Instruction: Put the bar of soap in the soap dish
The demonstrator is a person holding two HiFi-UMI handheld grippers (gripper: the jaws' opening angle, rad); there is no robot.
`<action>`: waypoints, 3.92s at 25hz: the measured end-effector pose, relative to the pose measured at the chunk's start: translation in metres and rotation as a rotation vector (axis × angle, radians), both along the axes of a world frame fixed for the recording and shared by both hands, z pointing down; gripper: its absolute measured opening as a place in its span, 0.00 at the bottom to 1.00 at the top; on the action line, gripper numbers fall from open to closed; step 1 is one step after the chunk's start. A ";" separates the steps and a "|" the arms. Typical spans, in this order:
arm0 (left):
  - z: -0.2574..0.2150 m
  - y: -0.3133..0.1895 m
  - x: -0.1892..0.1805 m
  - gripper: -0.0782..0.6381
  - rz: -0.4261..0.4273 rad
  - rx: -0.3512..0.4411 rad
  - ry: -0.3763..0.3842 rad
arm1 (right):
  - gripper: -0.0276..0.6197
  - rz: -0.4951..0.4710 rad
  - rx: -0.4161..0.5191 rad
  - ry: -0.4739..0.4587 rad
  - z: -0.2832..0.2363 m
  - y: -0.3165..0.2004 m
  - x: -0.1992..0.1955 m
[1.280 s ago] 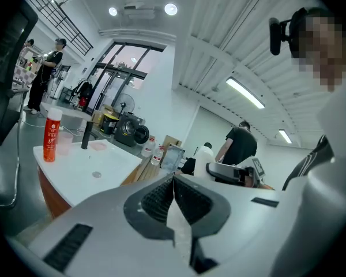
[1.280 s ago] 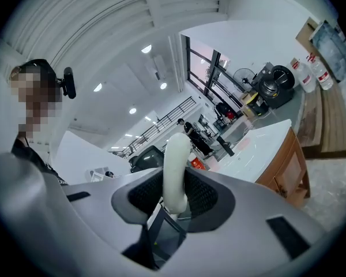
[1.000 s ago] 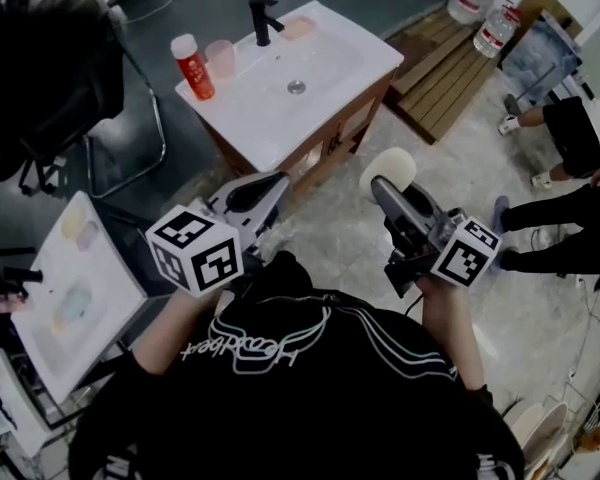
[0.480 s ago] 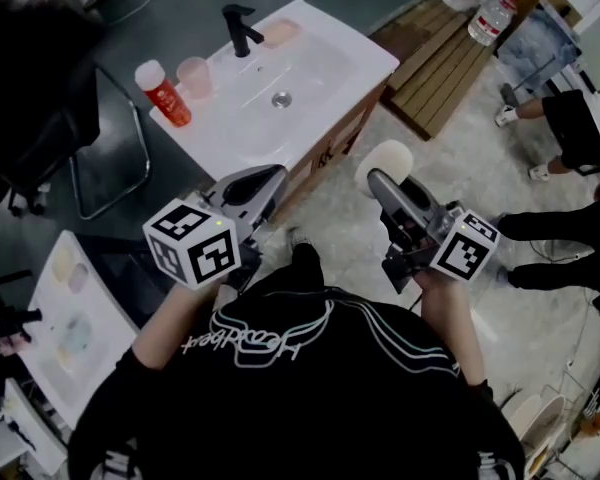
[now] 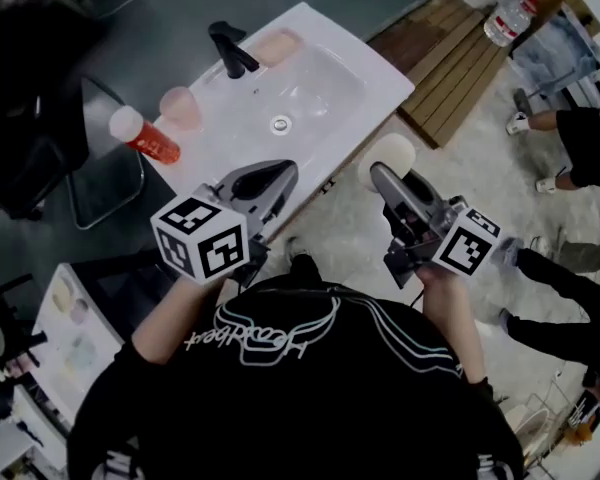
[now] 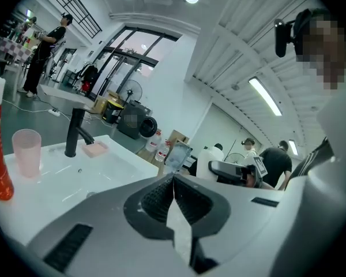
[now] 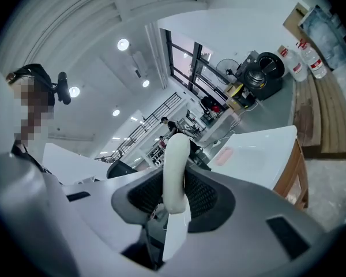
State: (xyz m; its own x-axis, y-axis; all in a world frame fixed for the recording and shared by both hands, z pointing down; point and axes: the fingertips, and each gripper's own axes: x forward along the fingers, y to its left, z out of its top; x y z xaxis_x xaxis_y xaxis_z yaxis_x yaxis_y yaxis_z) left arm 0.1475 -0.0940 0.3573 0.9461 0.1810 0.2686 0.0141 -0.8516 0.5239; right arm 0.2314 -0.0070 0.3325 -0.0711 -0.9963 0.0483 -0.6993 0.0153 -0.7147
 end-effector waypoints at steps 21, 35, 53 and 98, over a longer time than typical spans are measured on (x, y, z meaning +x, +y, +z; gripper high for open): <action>0.056 -0.097 0.034 0.14 -0.252 -0.066 -0.081 | 0.24 -0.211 -0.084 0.080 0.049 -0.134 0.083; 0.060 -0.151 0.065 0.14 -0.516 -0.038 -0.118 | 0.24 -0.496 -0.178 0.115 0.082 -0.239 0.128; 0.098 -0.155 0.048 0.14 -0.804 -0.037 -0.223 | 0.24 -0.850 -0.282 0.601 0.148 -0.328 0.118; 0.121 -0.160 0.019 0.14 -0.900 -0.150 -0.152 | 0.49 -0.946 -0.157 0.997 0.173 -0.364 0.111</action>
